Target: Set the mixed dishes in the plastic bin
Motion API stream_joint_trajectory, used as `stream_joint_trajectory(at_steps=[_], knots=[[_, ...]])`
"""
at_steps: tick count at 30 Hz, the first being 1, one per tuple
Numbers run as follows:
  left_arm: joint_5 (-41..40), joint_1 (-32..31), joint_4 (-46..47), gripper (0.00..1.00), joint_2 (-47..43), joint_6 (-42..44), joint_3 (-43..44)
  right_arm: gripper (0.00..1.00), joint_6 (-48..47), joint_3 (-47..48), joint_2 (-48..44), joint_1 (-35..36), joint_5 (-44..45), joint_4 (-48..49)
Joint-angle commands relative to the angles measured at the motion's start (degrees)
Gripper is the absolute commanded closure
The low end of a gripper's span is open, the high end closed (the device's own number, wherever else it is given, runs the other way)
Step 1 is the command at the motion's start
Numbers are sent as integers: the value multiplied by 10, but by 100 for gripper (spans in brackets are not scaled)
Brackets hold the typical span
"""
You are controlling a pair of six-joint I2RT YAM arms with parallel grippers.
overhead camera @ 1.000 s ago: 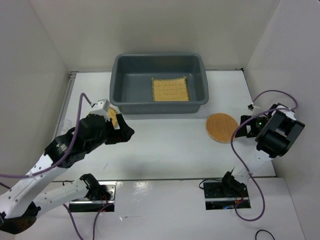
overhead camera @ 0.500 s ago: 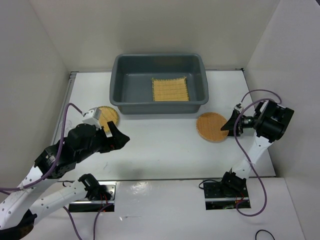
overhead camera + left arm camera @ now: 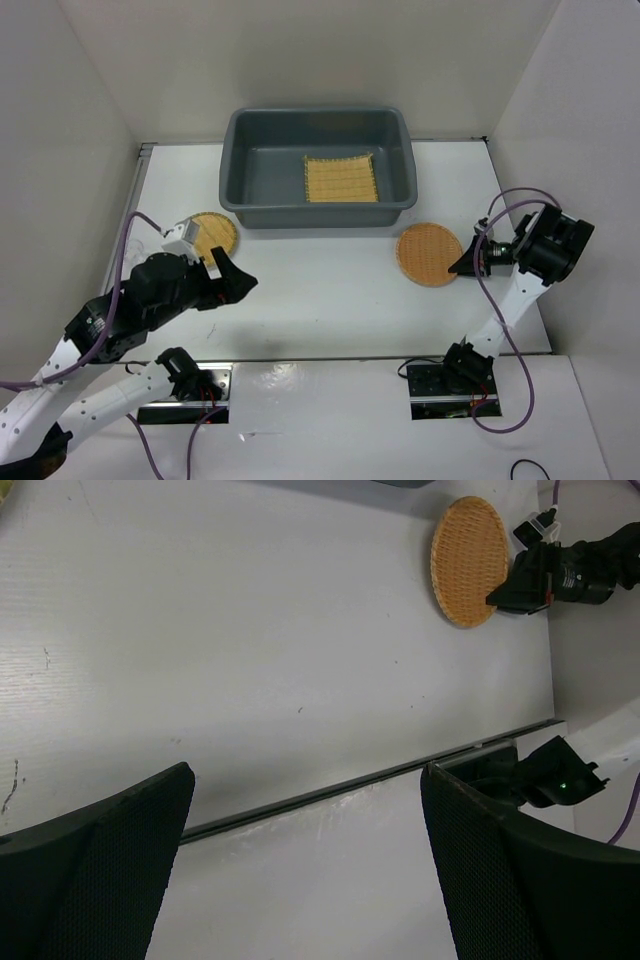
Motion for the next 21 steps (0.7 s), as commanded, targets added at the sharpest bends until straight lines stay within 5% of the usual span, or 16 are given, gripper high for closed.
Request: stream_joint_trajectory(at_steps=[1,11,21], knots=[[8,3,8,0,-9,-15,-8,100,-19,1,-16,-21,41,75],[18,3,8,0,-22,-15,-6,100,-13,-1,-208,-71,62,6],[13,3,30,0,56,82,34,100,26,26,-394,-85,80,6]])
